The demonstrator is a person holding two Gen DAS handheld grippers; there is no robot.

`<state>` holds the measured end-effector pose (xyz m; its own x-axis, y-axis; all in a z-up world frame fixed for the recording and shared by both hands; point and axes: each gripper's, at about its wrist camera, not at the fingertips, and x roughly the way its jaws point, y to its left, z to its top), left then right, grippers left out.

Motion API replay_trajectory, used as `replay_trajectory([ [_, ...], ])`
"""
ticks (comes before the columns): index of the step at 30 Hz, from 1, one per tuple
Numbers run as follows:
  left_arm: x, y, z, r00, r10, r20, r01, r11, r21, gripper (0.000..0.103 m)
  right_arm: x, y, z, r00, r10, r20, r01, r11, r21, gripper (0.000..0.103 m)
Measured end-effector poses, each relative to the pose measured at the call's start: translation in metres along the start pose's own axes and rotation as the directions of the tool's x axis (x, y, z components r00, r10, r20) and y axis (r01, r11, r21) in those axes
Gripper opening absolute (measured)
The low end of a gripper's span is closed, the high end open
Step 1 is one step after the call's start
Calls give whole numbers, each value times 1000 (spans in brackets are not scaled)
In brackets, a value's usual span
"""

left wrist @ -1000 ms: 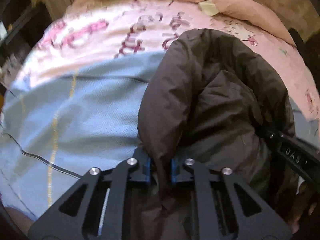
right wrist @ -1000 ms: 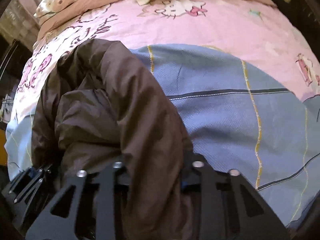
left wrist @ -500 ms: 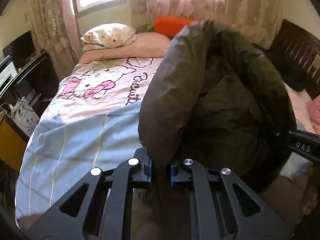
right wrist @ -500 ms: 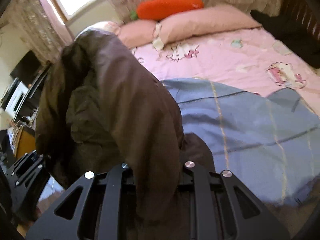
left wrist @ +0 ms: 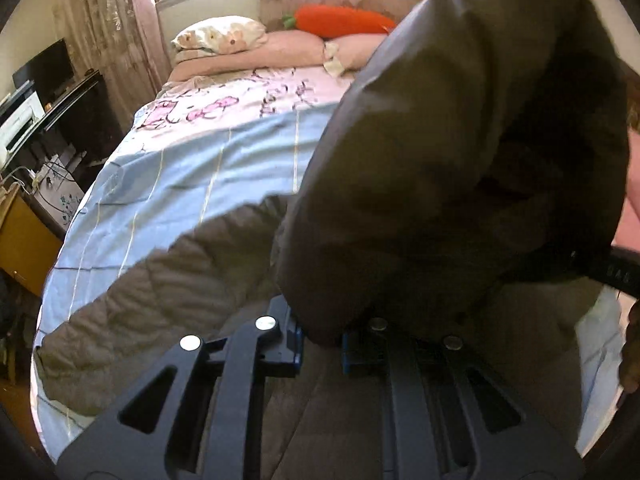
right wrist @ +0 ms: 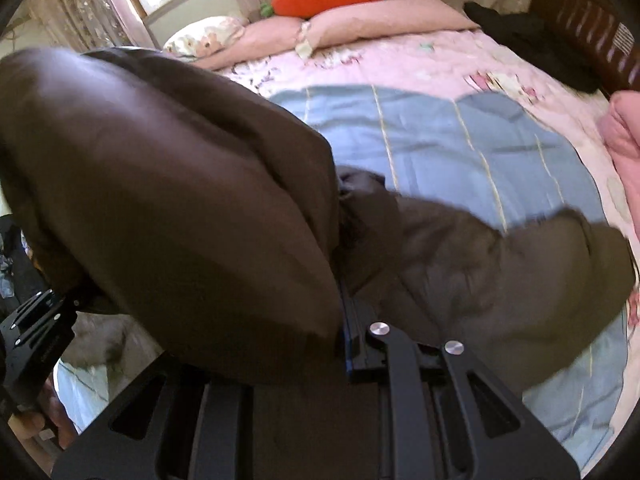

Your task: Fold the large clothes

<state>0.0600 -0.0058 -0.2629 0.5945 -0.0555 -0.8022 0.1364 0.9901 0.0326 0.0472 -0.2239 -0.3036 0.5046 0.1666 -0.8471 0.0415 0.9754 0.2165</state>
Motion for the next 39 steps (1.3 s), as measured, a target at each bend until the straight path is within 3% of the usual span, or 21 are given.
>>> replay_trajectory([
  [5,9,-1,-41,998,15,-66,-12,998,54,17,11,6,-55,999,-43,-27,43,999,-9,20],
  [9,9,-2,-82,993,1,-117,0,1000,6,28,24,4,-90,997,-57,-56,58,998,5,21],
  [10,11,-3,-89,992,0,-125,0,1000,1,38,27,4,-95,996,-60,-60,61,998,9,26],
  [11,16,-1,-99,991,7,-136,-7,1000,-4,72,30,0,-101,996,-68,-65,70,997,17,29],
  [12,18,4,-105,990,18,-141,-19,1000,-7,101,33,-5,-107,995,-73,-73,76,996,41,47],
  [13,18,5,-111,991,40,-129,-41,999,-10,101,38,-11,-111,992,-81,-93,89,992,87,71],
  [15,16,9,-120,993,34,-111,-37,999,-17,101,47,-28,-121,990,-28,-138,54,979,194,85],
  [17,18,14,-125,989,3,-146,-7,1000,-25,101,50,-35,-127,985,22,-170,23,965,261,85],
  [22,6,25,-130,978,-9,-209,8,1000,-6,101,27,-30,-141,984,-3,-176,47,968,245,85],
  [25,-10,22,-131,969,17,-246,4,996,85,101,6,-25,-139,980,-15,-198,62,971,229,85],
  [29,-62,6,-118,966,-53,-253,118,961,249,101,-39,-5,-130,988,9,-151,24,977,211,85],
  [32,-101,4,-103,973,-133,-186,185,936,298,101,-64,2,-109,997,3,-71,9,985,173,85],
  [35,-127,10,-75,973,-211,-88,226,947,230,101,-73,22,-84,999,-8,33,5,995,96,85],
  [37,-113,18,-63,983,-180,-27,182,977,116,101,-61,33,-77,997,-37,73,35,999,35,85],
  [39,-76,21,-66,988,-148,-45,147,989,-23,101,-40,37,-84,993,-66,96,66,998,-4,85],
])
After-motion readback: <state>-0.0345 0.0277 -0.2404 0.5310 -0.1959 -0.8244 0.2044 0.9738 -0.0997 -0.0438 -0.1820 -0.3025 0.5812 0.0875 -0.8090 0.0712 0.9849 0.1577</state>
